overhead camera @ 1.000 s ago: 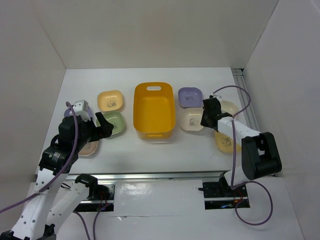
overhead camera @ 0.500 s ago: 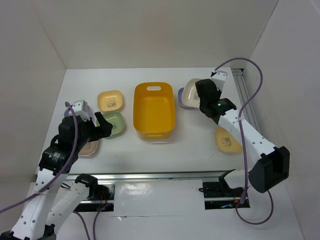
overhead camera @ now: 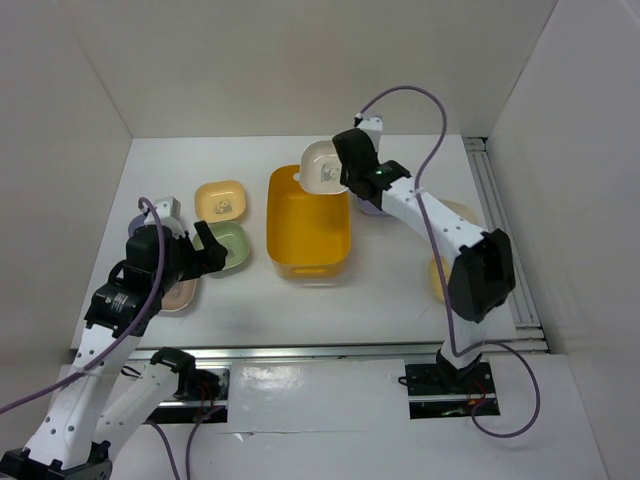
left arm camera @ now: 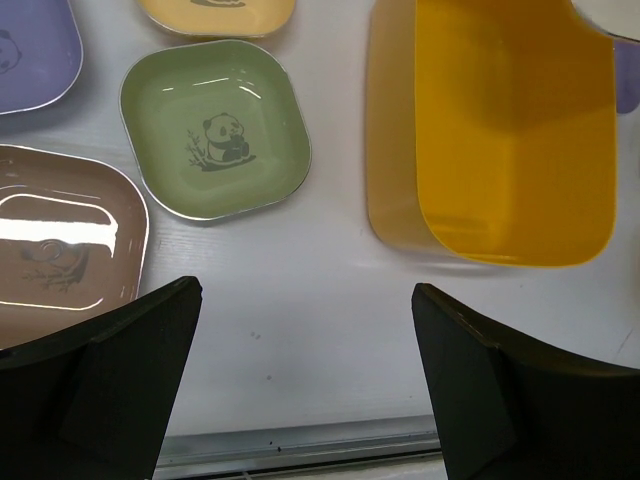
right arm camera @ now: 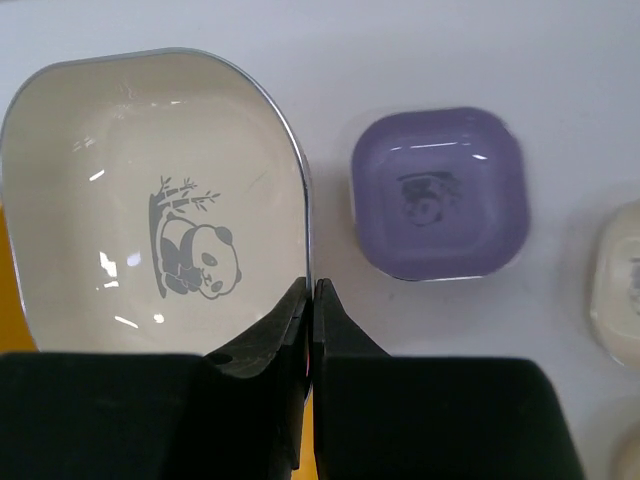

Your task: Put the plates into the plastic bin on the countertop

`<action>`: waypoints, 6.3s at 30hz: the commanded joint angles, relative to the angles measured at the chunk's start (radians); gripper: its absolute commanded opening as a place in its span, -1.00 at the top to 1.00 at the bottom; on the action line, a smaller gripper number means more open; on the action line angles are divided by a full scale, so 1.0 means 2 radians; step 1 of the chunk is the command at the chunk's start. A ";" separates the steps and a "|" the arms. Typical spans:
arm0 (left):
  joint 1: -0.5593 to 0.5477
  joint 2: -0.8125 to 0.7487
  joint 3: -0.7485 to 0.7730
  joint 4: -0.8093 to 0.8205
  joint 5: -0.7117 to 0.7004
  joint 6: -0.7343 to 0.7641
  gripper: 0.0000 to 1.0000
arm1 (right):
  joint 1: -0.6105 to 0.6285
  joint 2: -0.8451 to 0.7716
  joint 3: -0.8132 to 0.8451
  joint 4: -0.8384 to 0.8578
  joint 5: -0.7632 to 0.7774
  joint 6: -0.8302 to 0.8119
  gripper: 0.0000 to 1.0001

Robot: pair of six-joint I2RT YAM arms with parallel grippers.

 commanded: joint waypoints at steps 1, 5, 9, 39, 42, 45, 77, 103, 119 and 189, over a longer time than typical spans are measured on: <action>-0.002 0.000 0.004 0.014 0.005 0.003 -1.00 | 0.003 0.054 0.052 0.017 -0.038 0.012 1.00; -0.002 0.000 0.004 0.014 0.010 0.003 -1.00 | 0.009 0.108 0.089 0.012 -0.056 0.012 1.00; -0.002 0.000 0.004 0.014 0.014 0.003 -1.00 | 0.009 0.131 0.096 0.012 -0.075 0.012 1.00; -0.002 0.077 -0.037 0.018 -0.062 -0.165 -0.97 | 0.106 -0.020 0.015 0.083 -0.110 -0.054 -1.00; -0.002 0.119 -0.037 0.038 -0.087 -0.179 -0.97 | 0.117 -0.084 -0.039 0.099 -0.123 -0.065 -1.00; -0.007 0.162 -0.037 0.048 -0.092 -0.196 -0.94 | 0.130 -0.141 -0.085 0.111 -0.128 -0.072 -1.00; 0.044 0.458 0.050 0.252 -0.018 -0.111 -0.86 | 0.130 -0.197 -0.198 0.118 -0.143 -0.100 -1.00; 0.044 0.549 0.083 0.252 -0.041 -0.131 0.31 | 0.125 -0.197 -0.203 0.118 -0.129 -0.104 -1.00; 0.007 0.496 0.134 0.148 -0.071 -0.136 1.00 | 0.125 -0.202 -0.194 0.113 -0.124 -0.104 -1.00; -0.148 0.668 0.428 0.223 -0.027 -0.281 0.30 | 0.111 -0.357 -0.242 0.058 -0.024 -0.080 -1.00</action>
